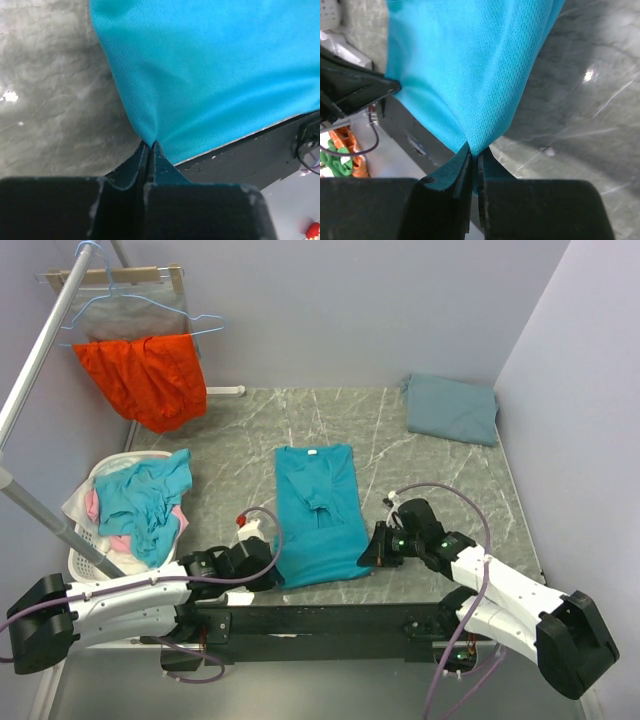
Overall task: Fold and stack the t-shirts
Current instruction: Fold the long partially folded tshirt into a neat square
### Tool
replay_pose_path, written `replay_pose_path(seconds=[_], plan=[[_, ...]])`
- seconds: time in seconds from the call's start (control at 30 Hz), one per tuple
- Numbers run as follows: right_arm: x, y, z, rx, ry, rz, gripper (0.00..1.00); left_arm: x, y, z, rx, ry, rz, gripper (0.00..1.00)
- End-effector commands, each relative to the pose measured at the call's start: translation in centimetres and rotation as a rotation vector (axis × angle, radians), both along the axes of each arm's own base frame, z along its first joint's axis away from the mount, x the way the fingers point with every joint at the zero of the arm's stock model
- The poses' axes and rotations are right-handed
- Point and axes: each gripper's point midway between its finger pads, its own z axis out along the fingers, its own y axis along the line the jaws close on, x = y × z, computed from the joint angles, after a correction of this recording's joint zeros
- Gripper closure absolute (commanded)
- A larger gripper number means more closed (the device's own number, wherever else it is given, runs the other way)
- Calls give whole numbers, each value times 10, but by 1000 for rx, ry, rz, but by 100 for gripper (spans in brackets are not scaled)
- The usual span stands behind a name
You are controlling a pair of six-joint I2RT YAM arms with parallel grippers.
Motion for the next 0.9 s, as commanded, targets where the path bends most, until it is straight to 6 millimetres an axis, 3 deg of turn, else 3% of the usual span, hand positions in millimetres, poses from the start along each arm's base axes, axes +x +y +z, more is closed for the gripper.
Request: replay_pose_path(seconds=[0.0, 0.13, 0.17, 0.23, 0.3, 0.33, 0.4, 0.43, 0.47, 0.53, 0.57, 0.6, 0.63, 0.7, 0.73, 0.77, 0.8, 0.83, 0.87], plan=[[-2, 1, 16, 2, -3, 6, 91, 8, -4, 25, 31, -26, 20, 99], [14, 2, 36, -25, -70, 2, 90, 31, -8, 58, 52, -114, 69, 99], [22, 4, 46, -31, -95, -1, 89, 40, -13, 74, 39, -152, 81, 99], [35, 3, 46, -73, -112, -4, 89, 57, -7, 82, 96, -209, 129, 98], [53, 7, 62, -80, -161, -3, 88, 76, -10, 101, 101, -259, 152, 96], [61, 9, 59, -98, -150, -3, 88, 84, -9, 99, 129, -260, 161, 97], [82, 14, 74, -103, -197, -7, 88, 108, -8, 109, 126, -292, 191, 98], [93, 11, 67, -129, -174, -21, 88, 116, -7, 107, 142, -292, 187, 98], [109, 13, 77, -126, -208, -26, 88, 128, -9, 116, 111, -317, 207, 98], [128, 10, 67, -146, -168, -39, 87, 155, -1, 118, 119, -343, 238, 97], [143, 14, 77, -136, -198, -33, 87, 167, -3, 126, 100, -359, 241, 97], [152, 14, 77, -140, -193, -36, 87, 187, 4, 133, 88, -381, 283, 96], [162, 13, 66, -145, -154, -36, 87, 200, 5, 125, 121, -376, 274, 96], [185, 18, 75, -125, -178, -26, 85, 231, 3, 140, 81, -402, 284, 96], [193, 20, 61, -137, -136, -18, 85, 243, 1, 123, 118, -377, 264, 97], [208, 24, 70, -111, -159, -7, 85, 256, -5, 132, 104, -394, 262, 97], [217, 25, 69, -112, -151, -8, 85, 269, -3, 131, 104, -394, 267, 98], [224, 26, 55, -124, -115, -2, 85, 280, -5, 115, 129, -375, 256, 99], [239, 29, 65, -104, -142, 3, 85, 293, -9, 123, 117, -394, 258, 99]])
